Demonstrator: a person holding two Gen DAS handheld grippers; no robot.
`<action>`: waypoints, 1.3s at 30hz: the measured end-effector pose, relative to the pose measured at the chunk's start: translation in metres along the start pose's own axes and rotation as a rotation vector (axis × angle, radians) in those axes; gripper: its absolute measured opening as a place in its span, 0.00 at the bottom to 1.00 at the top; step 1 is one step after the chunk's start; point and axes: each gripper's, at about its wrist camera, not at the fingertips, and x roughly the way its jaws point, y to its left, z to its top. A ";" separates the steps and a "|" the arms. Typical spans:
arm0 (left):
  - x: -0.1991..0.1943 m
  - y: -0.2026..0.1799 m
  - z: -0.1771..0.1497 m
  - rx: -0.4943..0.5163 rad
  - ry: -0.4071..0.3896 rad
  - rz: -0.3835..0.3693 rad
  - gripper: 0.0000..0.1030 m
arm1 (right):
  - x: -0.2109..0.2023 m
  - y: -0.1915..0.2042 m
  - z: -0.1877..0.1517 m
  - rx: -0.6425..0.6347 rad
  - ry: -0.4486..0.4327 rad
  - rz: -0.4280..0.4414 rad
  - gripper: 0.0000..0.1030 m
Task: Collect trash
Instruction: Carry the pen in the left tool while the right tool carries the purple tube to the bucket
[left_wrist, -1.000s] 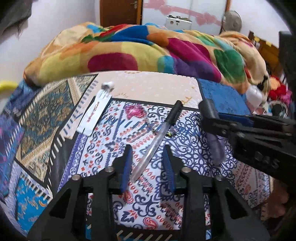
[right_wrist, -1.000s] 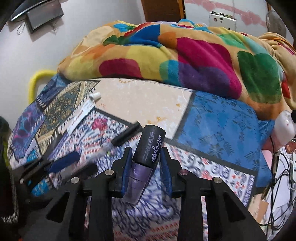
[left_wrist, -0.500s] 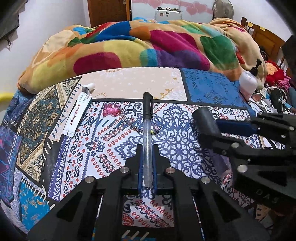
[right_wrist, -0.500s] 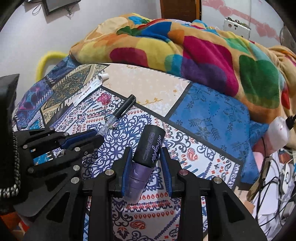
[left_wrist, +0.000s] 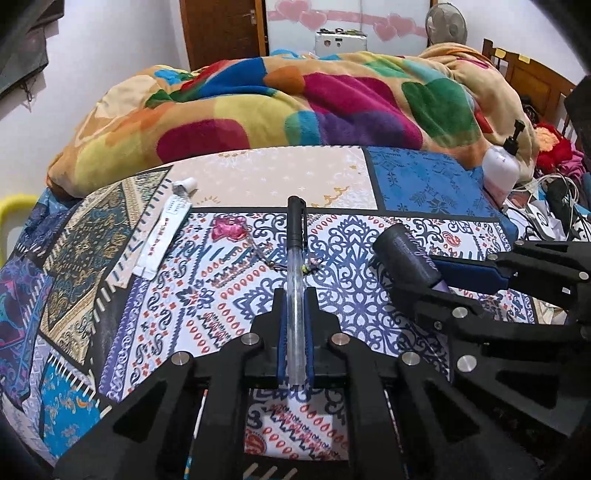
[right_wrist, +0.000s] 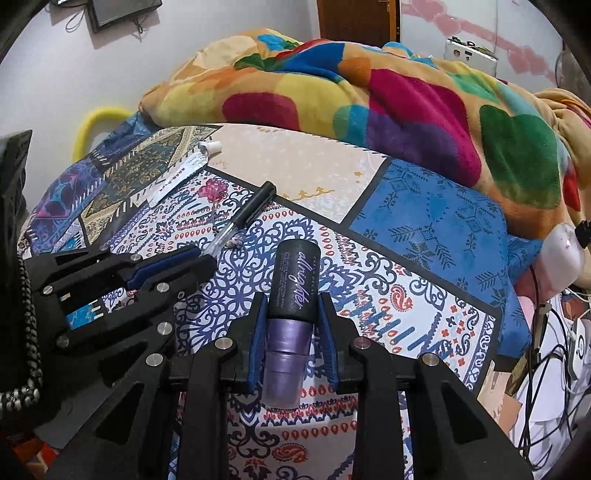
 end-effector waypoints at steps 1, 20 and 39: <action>-0.002 0.000 -0.001 0.000 -0.001 0.001 0.07 | -0.002 0.000 0.000 0.002 -0.002 0.000 0.24; -0.149 0.028 -0.012 -0.115 -0.128 0.025 0.07 | -0.100 0.030 0.012 0.004 -0.120 0.031 0.23; -0.277 0.121 -0.111 -0.297 -0.184 0.143 0.07 | -0.157 0.165 -0.009 -0.160 -0.159 0.139 0.23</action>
